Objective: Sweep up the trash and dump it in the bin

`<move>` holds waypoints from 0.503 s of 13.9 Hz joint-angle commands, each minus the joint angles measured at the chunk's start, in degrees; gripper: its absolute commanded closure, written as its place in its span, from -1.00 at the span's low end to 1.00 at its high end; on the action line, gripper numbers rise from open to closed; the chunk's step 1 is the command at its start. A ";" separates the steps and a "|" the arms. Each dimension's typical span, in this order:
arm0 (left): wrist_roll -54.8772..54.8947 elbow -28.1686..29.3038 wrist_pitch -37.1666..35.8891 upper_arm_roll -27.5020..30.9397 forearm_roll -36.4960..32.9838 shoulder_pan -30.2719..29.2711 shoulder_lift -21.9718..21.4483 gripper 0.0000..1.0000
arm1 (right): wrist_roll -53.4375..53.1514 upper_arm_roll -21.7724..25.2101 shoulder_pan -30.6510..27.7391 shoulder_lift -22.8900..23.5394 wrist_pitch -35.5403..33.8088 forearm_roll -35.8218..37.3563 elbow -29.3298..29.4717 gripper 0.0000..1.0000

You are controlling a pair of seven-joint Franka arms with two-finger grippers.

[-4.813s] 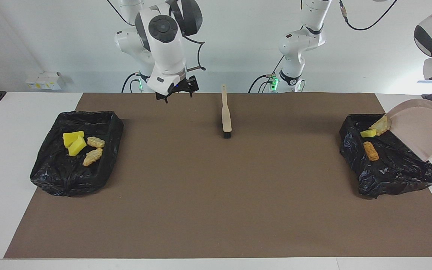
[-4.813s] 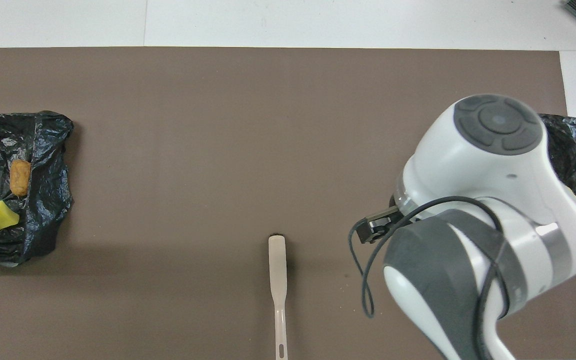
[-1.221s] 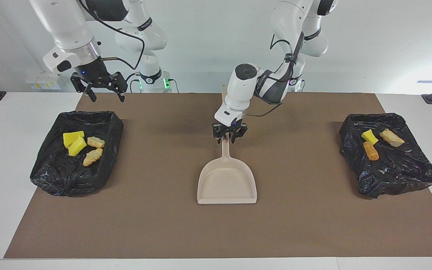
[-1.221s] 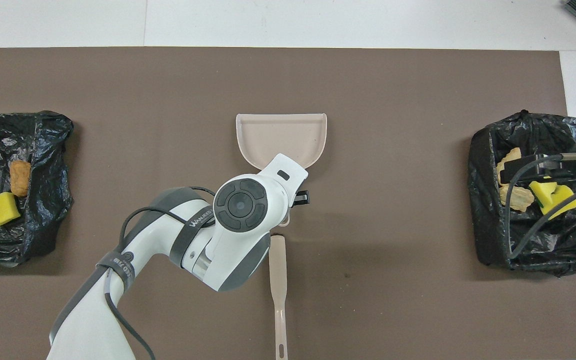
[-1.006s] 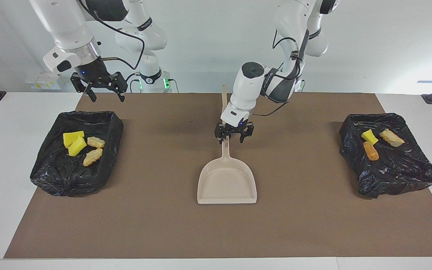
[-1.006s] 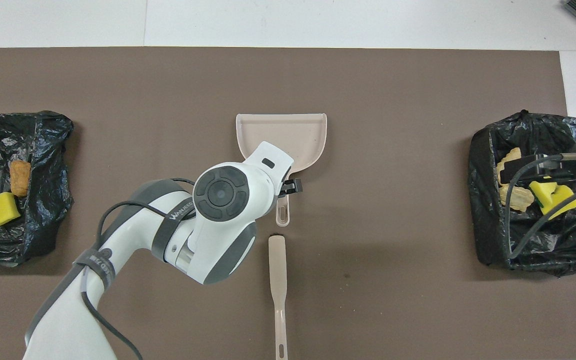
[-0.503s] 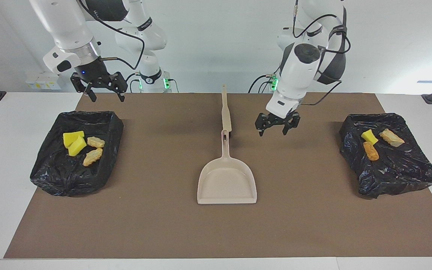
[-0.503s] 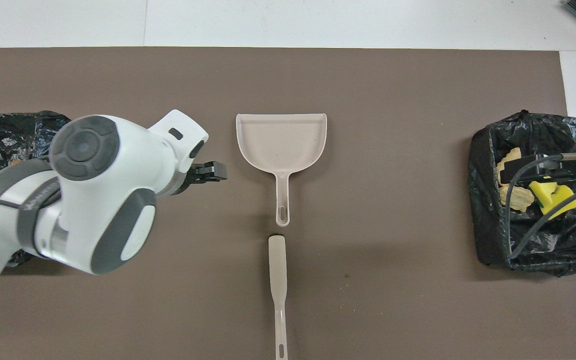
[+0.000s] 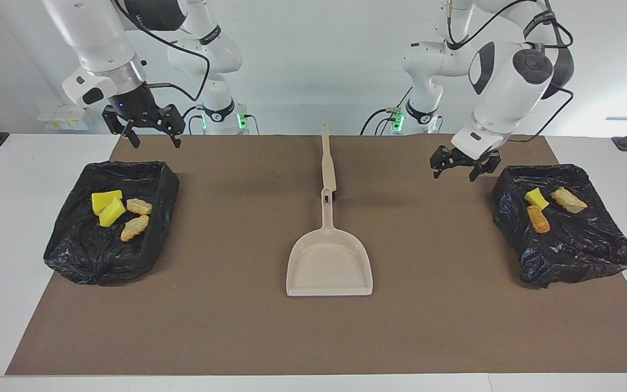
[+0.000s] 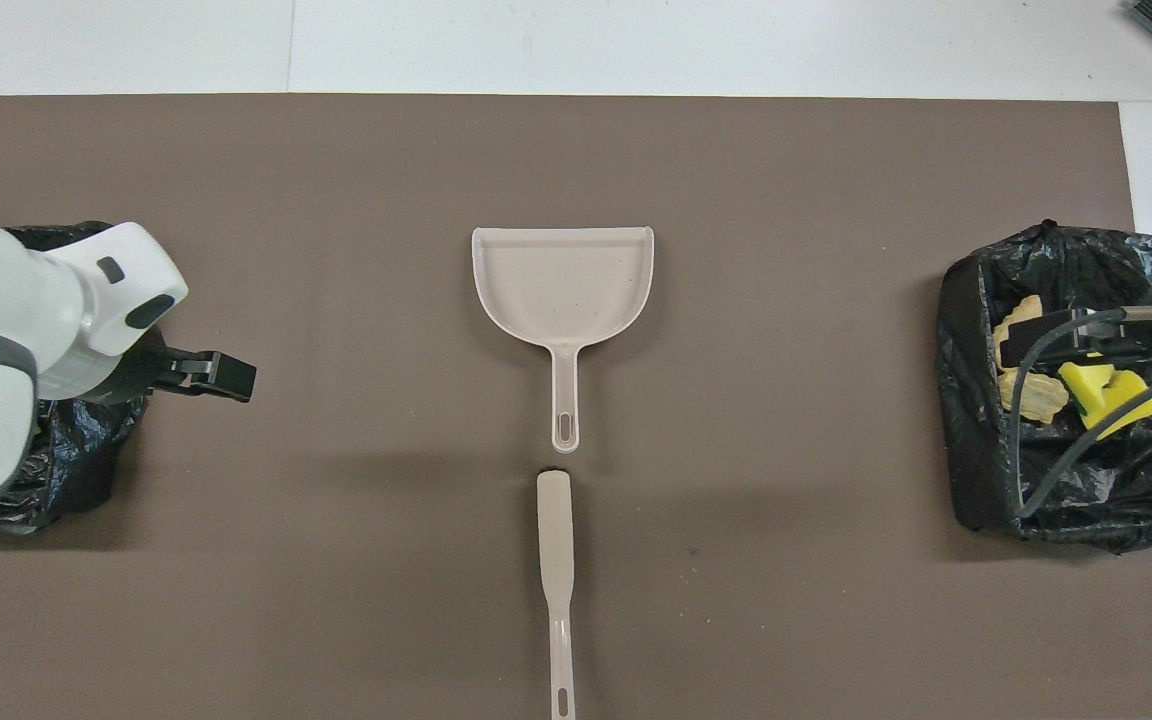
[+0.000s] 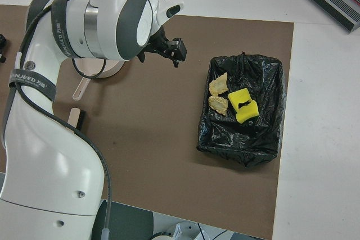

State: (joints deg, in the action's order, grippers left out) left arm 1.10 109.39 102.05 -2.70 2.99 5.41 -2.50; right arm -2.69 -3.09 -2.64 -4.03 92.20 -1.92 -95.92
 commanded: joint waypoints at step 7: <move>4.44 -11.72 -7.82 -0.64 -3.69 -8.40 -1.55 -1.00 | -0.65 -0.34 -0.61 -1.24 1.14 -0.89 -1.55 -1.00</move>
State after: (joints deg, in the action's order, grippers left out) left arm 5.59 102.48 98.55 -2.71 1.29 -2.93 -3.78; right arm -2.69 -3.09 -2.64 -4.03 92.20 -1.92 -95.93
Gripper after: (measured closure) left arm 0.000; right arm 0.000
